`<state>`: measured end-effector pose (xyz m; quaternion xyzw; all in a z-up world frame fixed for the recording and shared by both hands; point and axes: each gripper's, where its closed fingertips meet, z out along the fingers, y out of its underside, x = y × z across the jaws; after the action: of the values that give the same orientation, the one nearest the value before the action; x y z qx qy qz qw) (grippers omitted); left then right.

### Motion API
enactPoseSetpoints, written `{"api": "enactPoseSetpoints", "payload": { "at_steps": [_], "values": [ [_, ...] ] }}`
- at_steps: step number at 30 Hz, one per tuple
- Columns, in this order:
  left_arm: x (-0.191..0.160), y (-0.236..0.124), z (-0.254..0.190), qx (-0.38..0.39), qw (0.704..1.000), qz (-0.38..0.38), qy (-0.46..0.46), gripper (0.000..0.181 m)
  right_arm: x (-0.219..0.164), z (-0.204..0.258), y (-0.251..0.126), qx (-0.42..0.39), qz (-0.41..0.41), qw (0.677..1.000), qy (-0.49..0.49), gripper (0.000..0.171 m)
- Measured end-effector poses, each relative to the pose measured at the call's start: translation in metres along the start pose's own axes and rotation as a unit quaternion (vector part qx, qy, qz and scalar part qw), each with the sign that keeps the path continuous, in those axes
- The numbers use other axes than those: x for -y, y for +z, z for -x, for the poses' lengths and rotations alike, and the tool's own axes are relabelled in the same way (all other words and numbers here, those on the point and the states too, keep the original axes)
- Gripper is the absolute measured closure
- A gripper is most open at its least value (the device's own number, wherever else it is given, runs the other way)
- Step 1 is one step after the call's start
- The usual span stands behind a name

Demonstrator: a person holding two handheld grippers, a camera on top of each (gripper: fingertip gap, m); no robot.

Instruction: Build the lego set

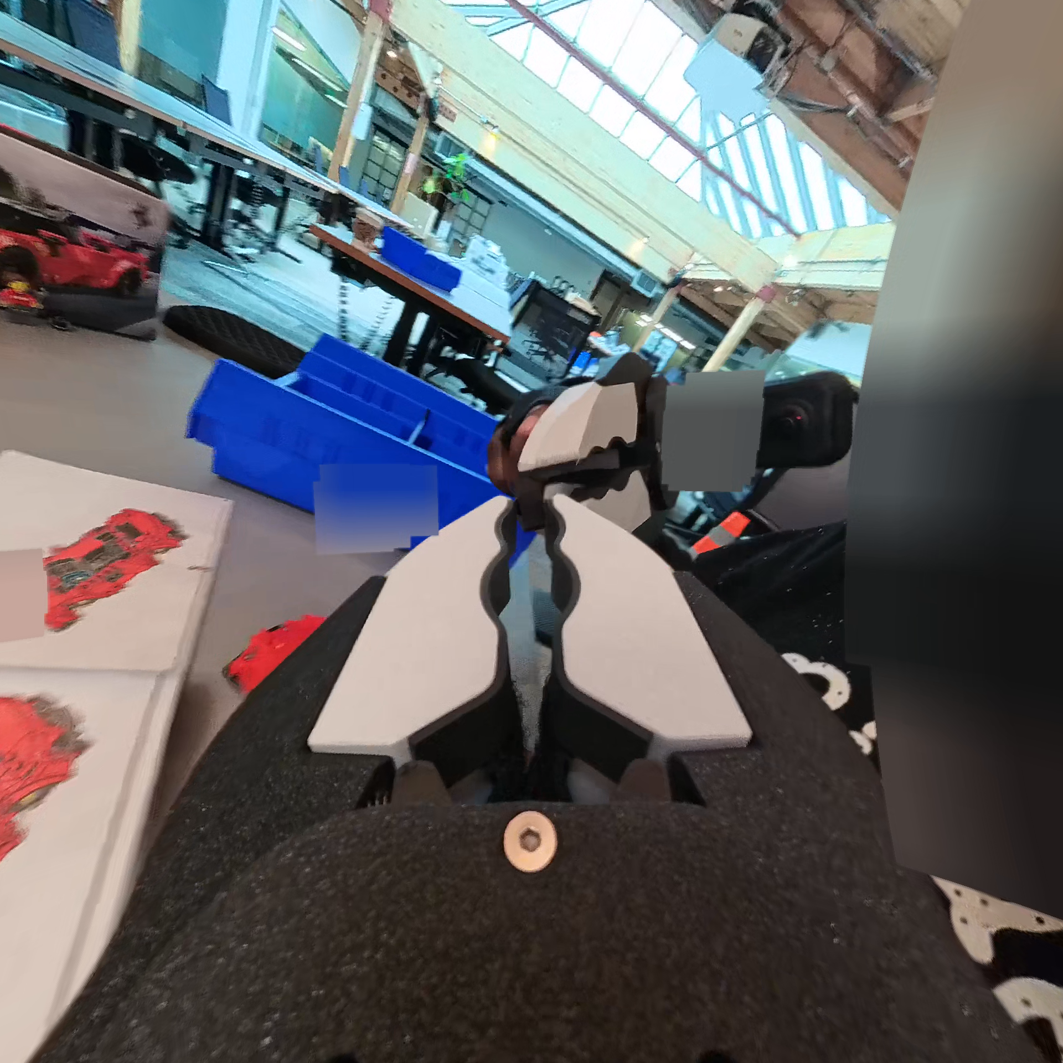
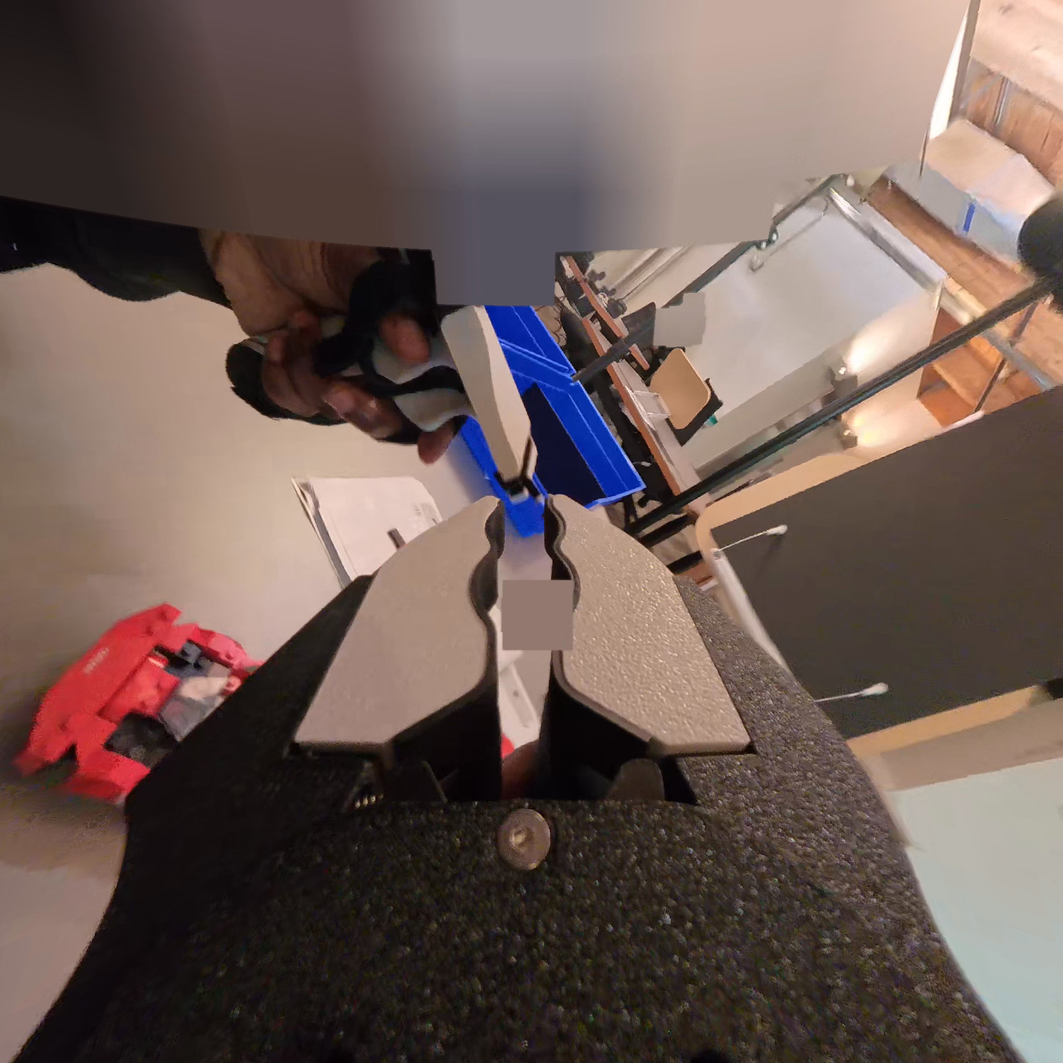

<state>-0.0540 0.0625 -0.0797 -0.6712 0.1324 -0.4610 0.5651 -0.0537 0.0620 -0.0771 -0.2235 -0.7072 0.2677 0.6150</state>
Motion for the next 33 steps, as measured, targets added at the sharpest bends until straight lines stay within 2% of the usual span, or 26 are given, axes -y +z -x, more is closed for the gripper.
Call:
{"api": "enactPoseSetpoints", "payload": {
  "at_steps": [3,6,9,14,18,22,28,30,33],
  "values": [
    [0.011,-0.057,0.044,0.137,0.989,0.004,0.049,0.173,-0.030,0.003,0.005,0.006,0.007,0.991,0.130,0.151],
    [0.012,-0.139,0.095,0.292,0.955,0.020,0.055,0.173,-0.083,0.016,-0.001,0.010,0.037,0.964,0.263,0.152],
    [-0.007,-0.179,0.117,0.346,0.936,0.053,0.034,0.172,-0.132,0.018,-0.020,-0.013,0.089,0.948,0.306,0.154],
    [-0.048,-0.180,0.137,0.370,0.919,0.131,0.031,0.173,-0.176,0.016,-0.049,-0.029,0.172,0.939,0.295,0.154],
    [-0.068,-0.163,0.150,0.357,0.918,0.168,0.031,0.172,-0.191,0.007,-0.062,-0.050,0.172,0.925,0.335,0.156],
    [-0.078,-0.148,0.166,0.357,0.909,0.210,0.039,0.172,-0.196,0.021,-0.048,-0.030,0.179,0.923,0.339,0.157],
    [-0.096,-0.139,0.180,0.352,0.896,0.267,0.049,0.172,-0.184,0.050,-0.014,0.064,0.175,0.928,0.322,0.154],
    [-0.100,-0.140,0.182,0.353,0.893,0.277,0.045,0.172,-0.182,0.054,-0.010,0.089,0.176,0.924,0.328,0.147],
    [-0.104,-0.138,0.182,0.345,0.895,0.282,0.035,0.170,-0.178,0.051,-0.008,0.110,0.160,0.916,0.351,0.146]
  ]
}}
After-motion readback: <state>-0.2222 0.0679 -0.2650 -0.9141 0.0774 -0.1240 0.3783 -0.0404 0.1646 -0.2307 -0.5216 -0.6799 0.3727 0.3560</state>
